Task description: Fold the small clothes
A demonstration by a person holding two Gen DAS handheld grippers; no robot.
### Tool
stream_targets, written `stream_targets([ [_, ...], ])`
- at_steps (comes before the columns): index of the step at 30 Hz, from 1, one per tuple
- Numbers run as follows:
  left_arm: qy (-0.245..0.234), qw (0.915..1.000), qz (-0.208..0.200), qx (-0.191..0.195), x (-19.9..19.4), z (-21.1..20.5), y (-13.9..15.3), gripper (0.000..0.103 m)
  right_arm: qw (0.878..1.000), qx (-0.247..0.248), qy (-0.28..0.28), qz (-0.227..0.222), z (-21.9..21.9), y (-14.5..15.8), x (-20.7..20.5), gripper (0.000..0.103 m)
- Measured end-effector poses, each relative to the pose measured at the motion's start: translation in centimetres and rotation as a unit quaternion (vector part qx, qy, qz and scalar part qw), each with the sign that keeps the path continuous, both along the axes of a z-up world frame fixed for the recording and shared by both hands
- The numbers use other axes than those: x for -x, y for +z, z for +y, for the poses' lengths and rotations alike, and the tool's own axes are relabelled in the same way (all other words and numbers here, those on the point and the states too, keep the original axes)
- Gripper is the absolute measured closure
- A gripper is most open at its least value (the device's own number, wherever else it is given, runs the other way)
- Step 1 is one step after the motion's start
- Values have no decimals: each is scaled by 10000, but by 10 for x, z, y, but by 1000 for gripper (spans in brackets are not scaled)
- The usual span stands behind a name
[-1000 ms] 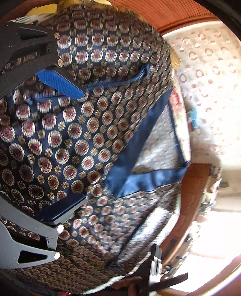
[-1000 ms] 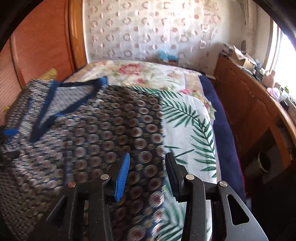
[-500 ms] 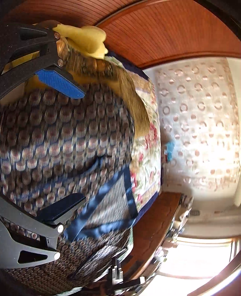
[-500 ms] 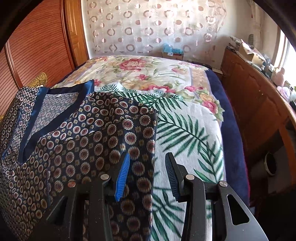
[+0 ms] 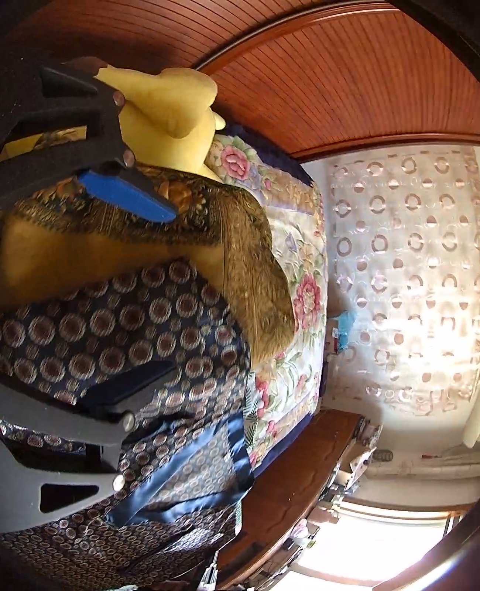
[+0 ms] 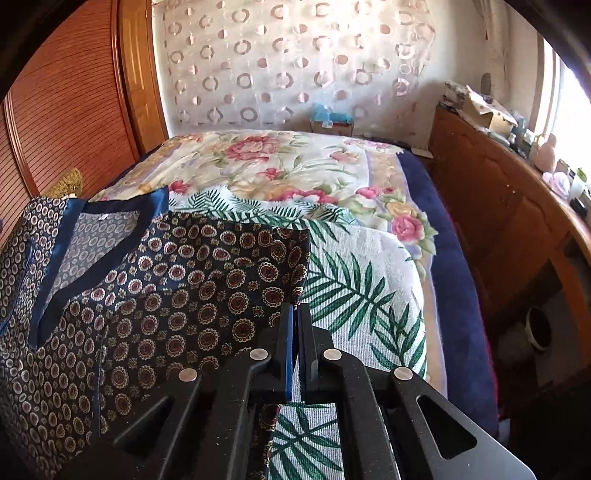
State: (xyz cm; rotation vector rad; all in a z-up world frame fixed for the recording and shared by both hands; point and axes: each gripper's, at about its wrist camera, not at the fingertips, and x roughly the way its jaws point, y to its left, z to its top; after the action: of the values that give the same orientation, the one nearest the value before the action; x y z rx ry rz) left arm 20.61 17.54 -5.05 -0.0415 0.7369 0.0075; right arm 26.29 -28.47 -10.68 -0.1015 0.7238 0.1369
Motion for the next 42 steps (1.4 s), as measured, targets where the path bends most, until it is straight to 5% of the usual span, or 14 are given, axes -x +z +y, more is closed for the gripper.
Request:
stream_targets([
  [30, -137, 9961, 479, 732, -18, 7, -30, 49, 9997, 143, 83, 172, -4, -2, -4, 101],
  [36, -219, 9964, 378, 727, -14, 4, -27, 92, 9997, 157, 80, 170, -4, -2, -5, 101],
  [42, -338, 9978, 17, 579, -6, -5, -10, 100, 9996, 192, 87, 165, -3, -2, -5, 101],
])
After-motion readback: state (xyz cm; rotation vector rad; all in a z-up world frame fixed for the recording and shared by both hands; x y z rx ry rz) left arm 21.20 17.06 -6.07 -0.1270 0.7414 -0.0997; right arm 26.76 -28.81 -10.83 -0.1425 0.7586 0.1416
